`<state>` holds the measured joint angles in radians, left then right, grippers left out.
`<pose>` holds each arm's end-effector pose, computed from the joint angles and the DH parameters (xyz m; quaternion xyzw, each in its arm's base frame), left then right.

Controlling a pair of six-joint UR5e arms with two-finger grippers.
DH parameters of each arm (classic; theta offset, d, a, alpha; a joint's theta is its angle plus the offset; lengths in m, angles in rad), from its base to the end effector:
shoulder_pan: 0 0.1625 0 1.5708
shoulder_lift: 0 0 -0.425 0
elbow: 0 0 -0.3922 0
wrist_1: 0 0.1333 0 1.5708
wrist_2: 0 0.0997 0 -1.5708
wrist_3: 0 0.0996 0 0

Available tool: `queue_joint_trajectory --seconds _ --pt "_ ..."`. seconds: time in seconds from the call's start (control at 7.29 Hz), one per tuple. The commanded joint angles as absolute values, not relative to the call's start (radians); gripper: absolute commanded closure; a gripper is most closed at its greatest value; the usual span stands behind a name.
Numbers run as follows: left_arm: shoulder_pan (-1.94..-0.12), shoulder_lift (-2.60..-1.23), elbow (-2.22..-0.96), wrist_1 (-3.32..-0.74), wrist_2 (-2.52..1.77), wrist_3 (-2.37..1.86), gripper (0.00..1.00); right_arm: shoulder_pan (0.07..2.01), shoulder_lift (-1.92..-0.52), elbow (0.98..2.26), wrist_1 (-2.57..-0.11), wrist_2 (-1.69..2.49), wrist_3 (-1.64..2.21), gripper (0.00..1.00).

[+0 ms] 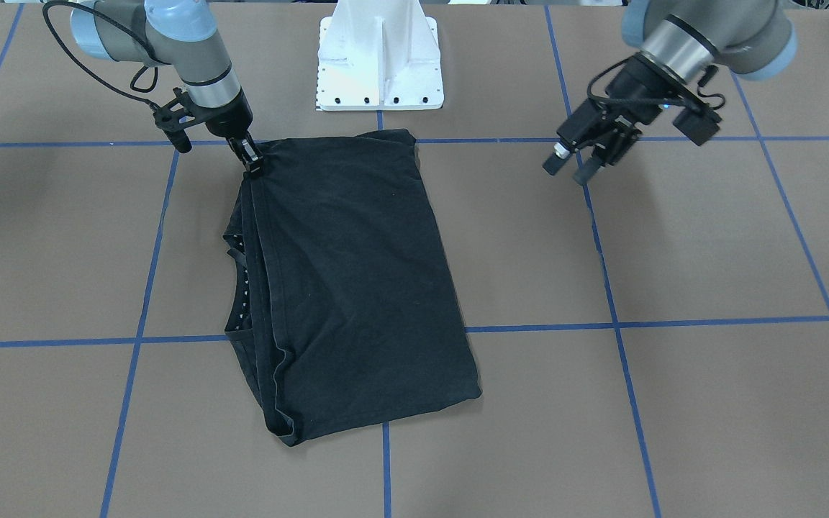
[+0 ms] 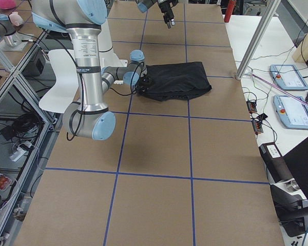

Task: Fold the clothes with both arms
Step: 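Move the left gripper to the shirt's other near corner and grasp it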

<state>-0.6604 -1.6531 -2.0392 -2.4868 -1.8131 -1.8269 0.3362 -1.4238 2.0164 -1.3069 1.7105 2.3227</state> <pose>0.3086 -0.3782 0.2917 0.0454 0.6690 -0.2537 0.6972 -0.4585 -0.2867 0.3531 -0.1476 -0.3922 0.4449 0.7915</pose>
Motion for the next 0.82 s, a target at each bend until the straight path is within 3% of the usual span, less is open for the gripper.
queue_joint_trajectory --seconds 0.0,0.41,0.69 --pt "-0.362 -1.599 -2.12 -2.484 -1.552 -2.037 0.0 0.334 -1.43 2.022 -1.307 1.733 2.333 1.0" --pt "-0.168 -1.632 -2.082 -2.438 -1.434 -2.083 0.01 0.325 -1.428 2.037 -1.315 1.744 2.345 1.0" --pt "-0.166 -1.811 -1.944 -2.351 -1.439 -2.082 0.04 0.325 -1.43 2.037 -1.315 1.744 2.345 1.0"
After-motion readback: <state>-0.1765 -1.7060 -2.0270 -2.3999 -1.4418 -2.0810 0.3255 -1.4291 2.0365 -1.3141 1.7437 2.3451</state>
